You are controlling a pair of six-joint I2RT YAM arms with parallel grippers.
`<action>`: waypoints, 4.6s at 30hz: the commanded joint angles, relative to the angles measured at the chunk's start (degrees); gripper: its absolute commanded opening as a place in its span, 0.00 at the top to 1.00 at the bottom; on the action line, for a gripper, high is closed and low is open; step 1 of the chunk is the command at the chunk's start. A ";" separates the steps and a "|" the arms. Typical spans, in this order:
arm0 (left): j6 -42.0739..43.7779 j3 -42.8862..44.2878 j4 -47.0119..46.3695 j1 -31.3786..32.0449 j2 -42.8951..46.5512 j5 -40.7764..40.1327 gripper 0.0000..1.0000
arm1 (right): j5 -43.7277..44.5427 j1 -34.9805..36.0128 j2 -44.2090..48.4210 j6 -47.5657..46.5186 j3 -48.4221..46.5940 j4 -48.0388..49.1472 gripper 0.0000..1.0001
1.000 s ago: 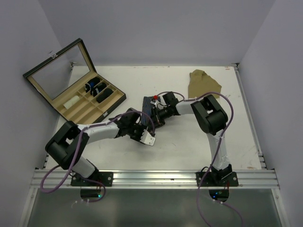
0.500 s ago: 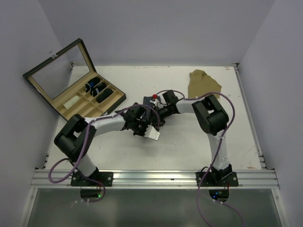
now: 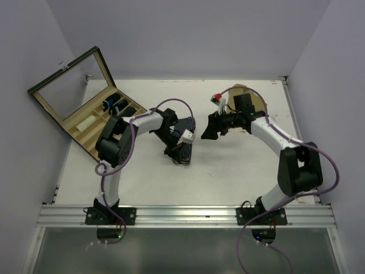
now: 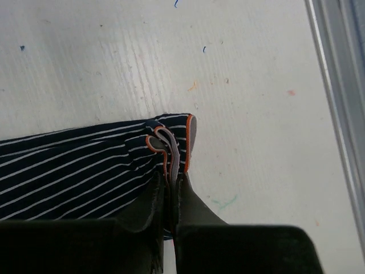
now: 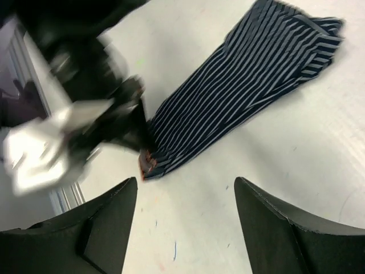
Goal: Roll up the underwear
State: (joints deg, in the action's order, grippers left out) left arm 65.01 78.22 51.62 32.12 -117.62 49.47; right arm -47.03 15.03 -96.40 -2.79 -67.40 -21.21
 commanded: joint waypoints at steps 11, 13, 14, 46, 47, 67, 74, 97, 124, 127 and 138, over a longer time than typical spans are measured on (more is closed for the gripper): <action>-4.89 16.08 19.31 -4.26 -24.22 1.85 1.00 | 13.50 18.68 19.41 -30.25 15.79 -3.58 0.30; -5.51 17.40 20.80 -4.35 -25.46 1.85 1.00 | 14.59 20.82 18.45 -30.96 16.50 -1.56 0.31; -6.03 17.93 21.24 -4.35 -26.33 1.77 1.00 | 14.85 21.70 18.18 -31.05 16.77 -0.77 0.31; -11.22 17.32 17.65 -4.43 -28.28 -0.87 0.94 | 12.93 29.71 -3.17 -34.31 12.38 13.30 0.70; -11.31 16.97 17.38 -4.43 -27.84 -0.61 0.94 | 12.58 29.71 -3.53 -34.13 12.12 12.17 0.73; -33.36 -2.26 -14.33 -19.01 8.44 11.62 0.52 | -3.95 23.47 -17.76 -23.85 6.66 7.94 1.00; -26.81 -18.25 -25.59 -23.15 31.81 0.46 0.53 | -10.27 20.84 -25.23 -14.28 1.84 9.26 1.00; 9.34 -55.46 -55.84 6.29 52.33 -22.84 0.50 | -12.74 18.64 -40.18 -7.41 -10.56 -1.02 1.00; 0.48 -45.26 -29.74 9.72 34.05 -23.55 1.00 | -6.68 10.04 -29.40 -3.02 -14.77 -1.81 0.42; -3.22 -41.66 -24.56 9.72 30.54 -21.18 1.00 | -3.96 6.35 -22.90 -1.87 -16.71 -2.69 0.27; -1.82 -18.20 2.07 -0.03 4.00 -3.51 1.00 | 2.12 4.13 5.86 -13.55 -2.31 -2.34 0.55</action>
State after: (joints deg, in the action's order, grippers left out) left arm 63.55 59.05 36.49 35.55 -103.53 42.54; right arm -46.83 18.02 -96.27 -10.26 -73.06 -22.76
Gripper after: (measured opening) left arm 0.075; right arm 0.475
